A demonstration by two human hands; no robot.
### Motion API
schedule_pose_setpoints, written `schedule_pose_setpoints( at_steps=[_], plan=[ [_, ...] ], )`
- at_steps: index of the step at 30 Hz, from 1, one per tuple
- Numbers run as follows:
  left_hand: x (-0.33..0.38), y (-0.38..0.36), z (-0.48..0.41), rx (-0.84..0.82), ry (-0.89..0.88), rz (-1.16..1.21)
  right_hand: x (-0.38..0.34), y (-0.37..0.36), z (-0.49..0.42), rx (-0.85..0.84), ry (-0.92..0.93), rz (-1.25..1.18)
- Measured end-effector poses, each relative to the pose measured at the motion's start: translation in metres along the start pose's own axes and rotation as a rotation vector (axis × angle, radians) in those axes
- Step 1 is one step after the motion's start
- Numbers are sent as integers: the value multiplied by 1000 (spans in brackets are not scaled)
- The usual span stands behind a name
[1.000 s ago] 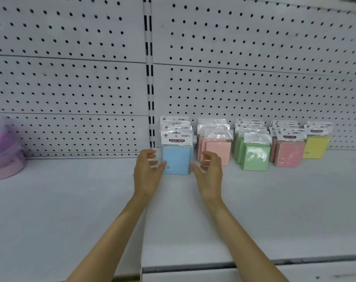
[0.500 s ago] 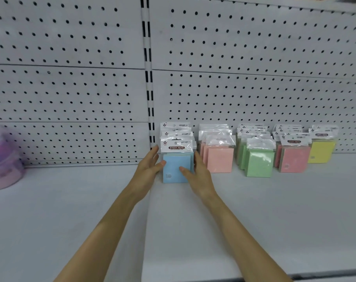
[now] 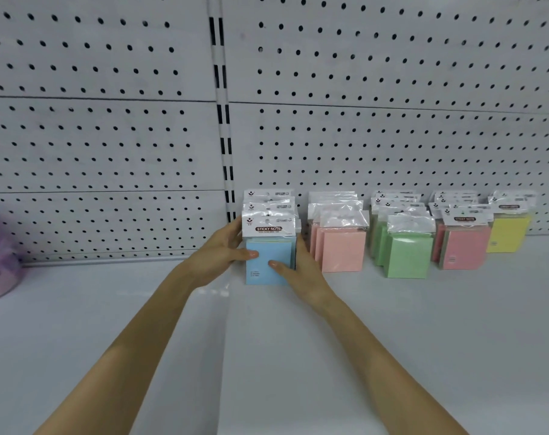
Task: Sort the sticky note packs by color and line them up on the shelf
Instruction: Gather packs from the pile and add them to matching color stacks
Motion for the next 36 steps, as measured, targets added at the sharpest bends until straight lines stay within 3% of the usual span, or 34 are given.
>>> schedule_pose_setpoints(
  at_steps=[4, 10, 24, 30, 36],
  plan=[
    [1, 9, 2, 43, -13, 19, -9, -5, -2, 0, 47, 97],
    [-1, 7, 6, 20, -14, -30, -3, -3, -10, -22, -9, -35],
    [-15, -21, -6, 176, -23, 382, 7, -12, -21, -138, -85, -73],
    [-14, -20, -6, 187, -28, 295, 4, -7, -19, -155, -96, -75],
    [-2, -2, 8, 104, -71, 16, 7, 1, -11, -84, -67, -72]
  ],
)
Point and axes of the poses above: each hand's wrist, its own z-axis away from the middle knuckle, its own y-axis out of the back of the hand, x = y × z, the point moved 10 cm from there along -z, towards the middle knuckle, and after that the axes turned 8 degrees about -x, right-handed, at the moved point
